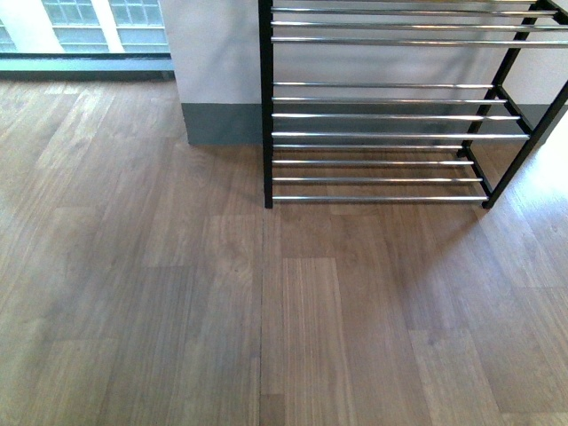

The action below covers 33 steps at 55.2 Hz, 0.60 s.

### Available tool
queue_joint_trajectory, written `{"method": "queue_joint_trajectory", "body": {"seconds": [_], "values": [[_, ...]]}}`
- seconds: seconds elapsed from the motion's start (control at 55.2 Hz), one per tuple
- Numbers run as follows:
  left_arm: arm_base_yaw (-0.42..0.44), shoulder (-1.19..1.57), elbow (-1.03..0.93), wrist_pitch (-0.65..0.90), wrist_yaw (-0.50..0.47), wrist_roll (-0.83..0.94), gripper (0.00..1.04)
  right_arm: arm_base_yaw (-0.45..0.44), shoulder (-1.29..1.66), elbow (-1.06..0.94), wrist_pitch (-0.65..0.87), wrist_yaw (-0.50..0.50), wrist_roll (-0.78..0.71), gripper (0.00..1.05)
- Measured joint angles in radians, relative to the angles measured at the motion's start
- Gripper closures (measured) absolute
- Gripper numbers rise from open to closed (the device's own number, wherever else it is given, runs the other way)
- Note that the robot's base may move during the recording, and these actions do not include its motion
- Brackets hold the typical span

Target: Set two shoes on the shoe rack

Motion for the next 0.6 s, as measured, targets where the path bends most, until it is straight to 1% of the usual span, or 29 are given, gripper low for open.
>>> {"method": "queue_joint_trajectory", "body": {"seconds": [0.597], "values": [[0.000,0.000,-0.002,-0.001,0.000,-0.001,1.03,0.000,0.001,-0.004,0.001,0.000,0.000,1.03]]}}
